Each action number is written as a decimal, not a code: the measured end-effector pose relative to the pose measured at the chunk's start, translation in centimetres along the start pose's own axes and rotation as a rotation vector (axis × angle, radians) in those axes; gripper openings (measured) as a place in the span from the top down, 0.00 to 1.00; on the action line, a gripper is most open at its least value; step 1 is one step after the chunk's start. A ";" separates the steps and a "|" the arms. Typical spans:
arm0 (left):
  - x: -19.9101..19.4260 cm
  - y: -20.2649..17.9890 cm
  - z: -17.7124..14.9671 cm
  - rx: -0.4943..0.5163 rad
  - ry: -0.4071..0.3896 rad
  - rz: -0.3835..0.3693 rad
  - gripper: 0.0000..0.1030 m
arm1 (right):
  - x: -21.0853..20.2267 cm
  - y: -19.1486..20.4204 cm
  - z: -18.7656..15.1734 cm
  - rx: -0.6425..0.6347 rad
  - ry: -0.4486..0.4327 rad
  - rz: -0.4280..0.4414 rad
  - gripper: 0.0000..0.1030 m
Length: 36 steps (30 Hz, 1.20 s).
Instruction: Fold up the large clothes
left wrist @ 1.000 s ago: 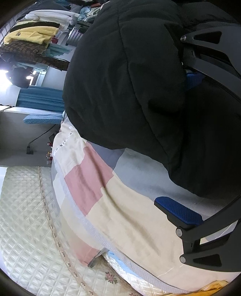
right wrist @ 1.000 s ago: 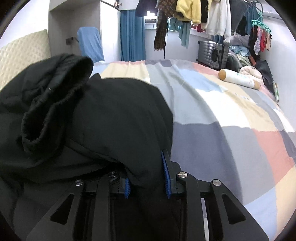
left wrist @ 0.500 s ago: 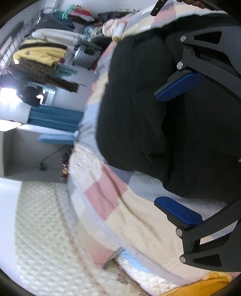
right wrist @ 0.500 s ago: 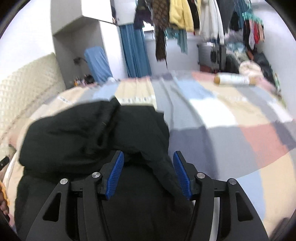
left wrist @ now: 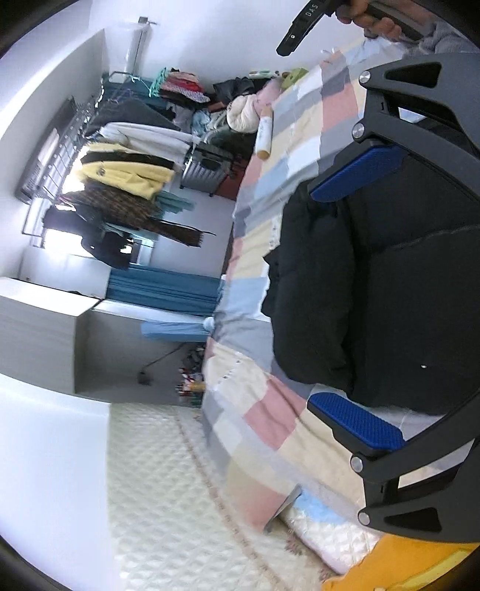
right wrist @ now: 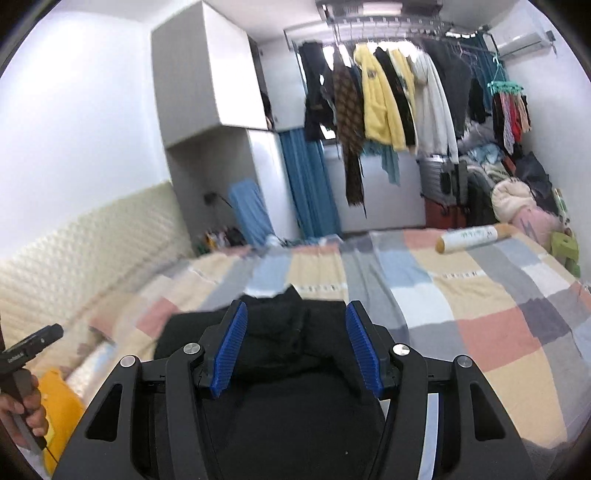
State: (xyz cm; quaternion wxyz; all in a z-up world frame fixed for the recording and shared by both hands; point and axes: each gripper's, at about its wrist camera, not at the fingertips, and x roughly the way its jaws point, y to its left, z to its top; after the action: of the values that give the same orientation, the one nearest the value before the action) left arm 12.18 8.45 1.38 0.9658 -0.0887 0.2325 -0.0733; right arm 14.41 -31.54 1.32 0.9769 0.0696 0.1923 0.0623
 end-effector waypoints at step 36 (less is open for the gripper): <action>10.1 16.7 -21.4 -0.480 0.920 -0.110 0.09 | 6.4 -11.4 -20.1 0.260 0.956 0.158 0.45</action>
State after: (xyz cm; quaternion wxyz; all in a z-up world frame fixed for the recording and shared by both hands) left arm 12.85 19.92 -25.20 0.7109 -0.2783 0.6381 -0.1001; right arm 13.64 -39.52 -21.25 0.7549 0.1687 0.6188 0.1366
